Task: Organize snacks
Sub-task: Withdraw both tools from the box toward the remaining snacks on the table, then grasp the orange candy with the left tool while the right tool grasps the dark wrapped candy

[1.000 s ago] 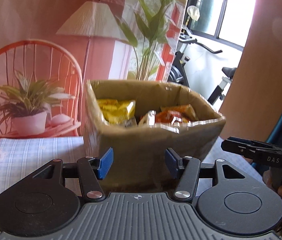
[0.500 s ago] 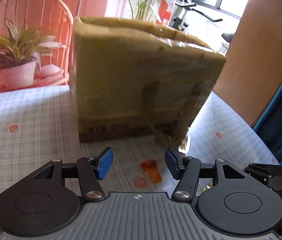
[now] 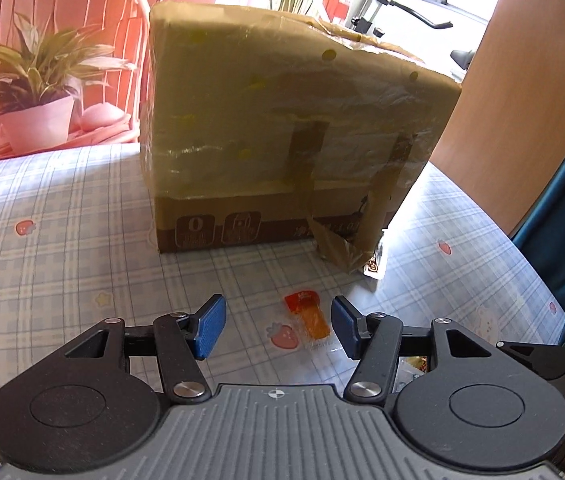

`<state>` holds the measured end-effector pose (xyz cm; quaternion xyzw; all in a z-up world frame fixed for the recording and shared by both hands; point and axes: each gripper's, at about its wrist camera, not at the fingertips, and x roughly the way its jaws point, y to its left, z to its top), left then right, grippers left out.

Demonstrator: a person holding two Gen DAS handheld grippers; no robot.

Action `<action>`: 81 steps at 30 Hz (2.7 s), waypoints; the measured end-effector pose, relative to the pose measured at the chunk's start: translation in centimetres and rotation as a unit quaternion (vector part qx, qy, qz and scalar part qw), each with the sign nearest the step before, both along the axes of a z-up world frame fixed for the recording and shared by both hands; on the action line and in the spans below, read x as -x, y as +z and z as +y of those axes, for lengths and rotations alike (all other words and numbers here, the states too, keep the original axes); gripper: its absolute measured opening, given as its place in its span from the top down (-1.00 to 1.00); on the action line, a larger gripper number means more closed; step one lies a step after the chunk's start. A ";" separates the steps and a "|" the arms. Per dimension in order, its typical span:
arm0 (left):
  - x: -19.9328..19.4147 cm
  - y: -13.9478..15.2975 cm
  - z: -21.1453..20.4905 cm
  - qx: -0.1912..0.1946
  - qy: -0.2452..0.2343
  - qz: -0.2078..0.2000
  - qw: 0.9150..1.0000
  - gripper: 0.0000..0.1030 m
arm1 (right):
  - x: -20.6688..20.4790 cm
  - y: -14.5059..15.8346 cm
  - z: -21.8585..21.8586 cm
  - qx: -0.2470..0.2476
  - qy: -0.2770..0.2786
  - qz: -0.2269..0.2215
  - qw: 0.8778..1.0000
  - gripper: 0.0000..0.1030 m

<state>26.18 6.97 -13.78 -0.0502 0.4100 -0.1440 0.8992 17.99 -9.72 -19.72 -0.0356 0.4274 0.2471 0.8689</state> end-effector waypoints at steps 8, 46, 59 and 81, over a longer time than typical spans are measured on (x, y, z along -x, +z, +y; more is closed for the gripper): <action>0.1 -0.5 -0.1 0.000 0.002 0.007 1.000 -0.18 | -1.2 -0.5 0.8 0.004 0.010 -0.015 1.000 -0.18; -3.0 -7.7 -6.6 -0.041 0.020 0.029 0.999 0.22 | -5.7 -1.5 -5.3 -0.059 -0.137 -0.026 0.988 0.00; 1.0 -5.4 -3.1 -0.025 0.049 -0.002 0.998 0.38 | -5.1 -1.3 -5.0 -0.072 -0.132 -0.025 0.988 0.00; 0.3 -7.2 -2.8 -0.053 0.044 0.030 0.997 0.21 | -4.9 -1.2 -4.5 -0.073 -0.128 -0.018 0.989 0.00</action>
